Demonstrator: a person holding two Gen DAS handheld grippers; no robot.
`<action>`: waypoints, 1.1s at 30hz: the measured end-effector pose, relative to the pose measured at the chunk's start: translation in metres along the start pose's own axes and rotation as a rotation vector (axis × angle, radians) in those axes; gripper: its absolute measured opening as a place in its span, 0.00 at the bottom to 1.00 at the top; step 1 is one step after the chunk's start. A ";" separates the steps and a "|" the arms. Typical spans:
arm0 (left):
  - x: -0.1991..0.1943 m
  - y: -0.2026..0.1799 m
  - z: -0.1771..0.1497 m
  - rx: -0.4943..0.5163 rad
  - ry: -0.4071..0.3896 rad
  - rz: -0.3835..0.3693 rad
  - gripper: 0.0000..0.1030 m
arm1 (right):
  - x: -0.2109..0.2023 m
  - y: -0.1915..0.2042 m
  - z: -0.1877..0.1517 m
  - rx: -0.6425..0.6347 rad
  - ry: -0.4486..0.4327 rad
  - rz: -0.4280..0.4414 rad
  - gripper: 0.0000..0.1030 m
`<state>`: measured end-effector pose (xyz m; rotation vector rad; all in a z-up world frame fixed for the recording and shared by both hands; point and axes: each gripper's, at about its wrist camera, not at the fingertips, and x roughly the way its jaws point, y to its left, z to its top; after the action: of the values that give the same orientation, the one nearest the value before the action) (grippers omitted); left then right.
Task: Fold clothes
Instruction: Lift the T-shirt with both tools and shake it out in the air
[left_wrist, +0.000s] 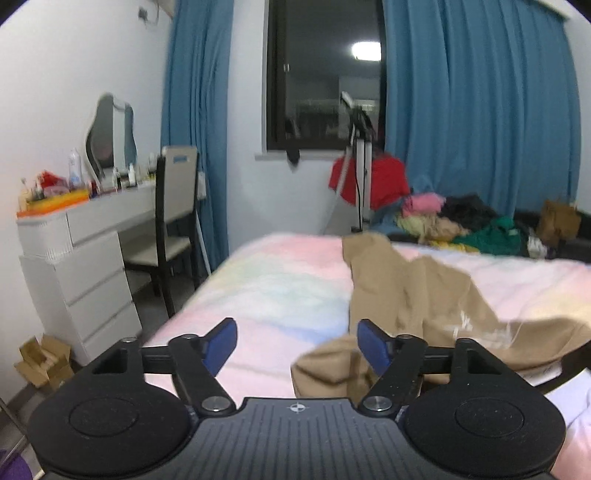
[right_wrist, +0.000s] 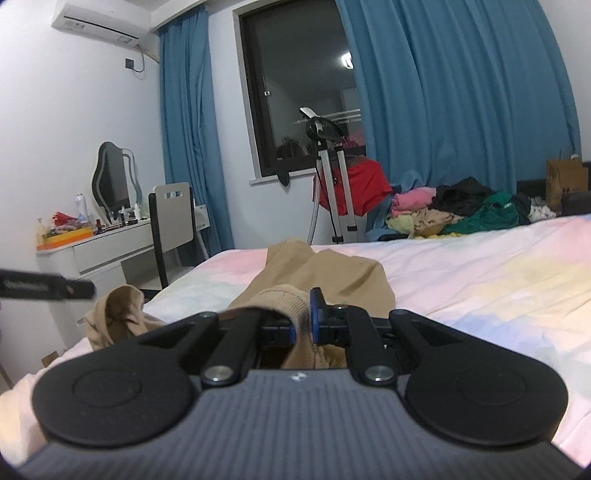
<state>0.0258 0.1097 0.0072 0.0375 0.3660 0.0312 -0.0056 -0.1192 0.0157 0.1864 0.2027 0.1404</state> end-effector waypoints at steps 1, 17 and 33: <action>-0.007 -0.002 0.002 0.009 -0.031 -0.003 0.75 | 0.001 -0.002 0.000 0.010 0.006 -0.001 0.10; 0.020 -0.086 -0.029 0.337 0.038 0.076 0.82 | 0.002 -0.004 -0.002 0.084 0.008 -0.023 0.11; -0.026 -0.043 0.009 0.082 -0.214 0.267 0.85 | 0.047 -0.007 -0.040 0.030 0.380 -0.138 0.61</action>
<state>0.0061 0.0656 0.0234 0.1689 0.1463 0.2745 0.0323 -0.1121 -0.0335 0.1734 0.5954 0.0341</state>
